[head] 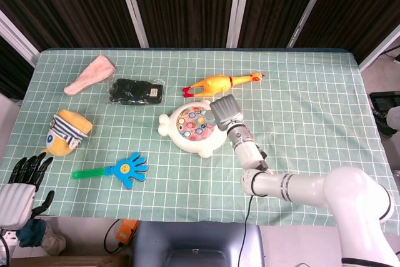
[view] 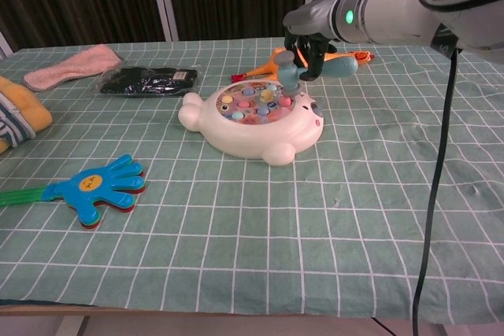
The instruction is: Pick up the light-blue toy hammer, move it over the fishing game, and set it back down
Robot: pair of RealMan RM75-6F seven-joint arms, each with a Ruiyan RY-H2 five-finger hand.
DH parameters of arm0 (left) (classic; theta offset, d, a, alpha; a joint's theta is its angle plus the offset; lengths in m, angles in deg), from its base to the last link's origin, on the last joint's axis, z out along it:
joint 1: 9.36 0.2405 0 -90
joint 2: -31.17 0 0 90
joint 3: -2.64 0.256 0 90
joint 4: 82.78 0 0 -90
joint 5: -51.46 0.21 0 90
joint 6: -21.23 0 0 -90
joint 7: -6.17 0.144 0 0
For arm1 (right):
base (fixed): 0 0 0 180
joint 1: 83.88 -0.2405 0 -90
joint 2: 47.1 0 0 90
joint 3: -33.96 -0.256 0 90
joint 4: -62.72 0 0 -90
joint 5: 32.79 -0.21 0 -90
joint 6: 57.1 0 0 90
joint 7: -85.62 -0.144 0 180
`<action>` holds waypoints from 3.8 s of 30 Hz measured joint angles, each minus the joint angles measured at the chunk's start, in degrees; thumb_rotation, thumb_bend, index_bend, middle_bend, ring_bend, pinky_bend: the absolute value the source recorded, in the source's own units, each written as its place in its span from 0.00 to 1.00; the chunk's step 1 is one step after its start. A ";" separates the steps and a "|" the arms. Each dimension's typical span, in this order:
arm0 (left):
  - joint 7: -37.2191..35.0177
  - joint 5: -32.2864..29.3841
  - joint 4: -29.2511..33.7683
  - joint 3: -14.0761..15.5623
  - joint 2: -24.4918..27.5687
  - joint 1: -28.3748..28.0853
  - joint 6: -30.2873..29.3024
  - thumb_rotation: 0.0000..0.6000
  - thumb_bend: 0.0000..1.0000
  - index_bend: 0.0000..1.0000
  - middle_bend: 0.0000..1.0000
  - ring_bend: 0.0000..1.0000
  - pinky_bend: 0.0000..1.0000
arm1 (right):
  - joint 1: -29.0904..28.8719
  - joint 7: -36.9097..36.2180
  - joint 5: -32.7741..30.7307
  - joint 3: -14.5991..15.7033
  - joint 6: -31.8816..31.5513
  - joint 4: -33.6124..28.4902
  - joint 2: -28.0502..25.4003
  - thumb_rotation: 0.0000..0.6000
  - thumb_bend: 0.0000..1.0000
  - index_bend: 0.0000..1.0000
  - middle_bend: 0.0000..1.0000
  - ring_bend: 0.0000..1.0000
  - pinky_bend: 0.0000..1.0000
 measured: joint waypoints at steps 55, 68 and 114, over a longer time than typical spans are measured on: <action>3.17 -0.59 0.36 0.13 -1.35 -1.01 1.96 1.00 0.39 0.00 0.00 0.00 0.03 | 34.23 -63.50 59.17 8.89 -4.21 24.29 0.95 1.00 0.45 1.00 0.66 0.82 1.00; 3.28 -0.56 0.39 0.23 -1.33 -0.97 1.81 1.00 0.39 0.00 0.00 0.00 0.03 | 36.45 -69.78 63.39 6.15 -3.43 32.16 5.83 1.00 0.45 1.00 0.66 0.82 1.00; 3.87 -1.26 0.42 0.26 -1.57 -1.35 2.68 1.00 0.39 0.00 0.00 0.00 0.03 | 38.89 -76.11 66.62 2.78 -0.25 39.00 8.11 1.00 0.41 0.93 0.66 0.79 1.00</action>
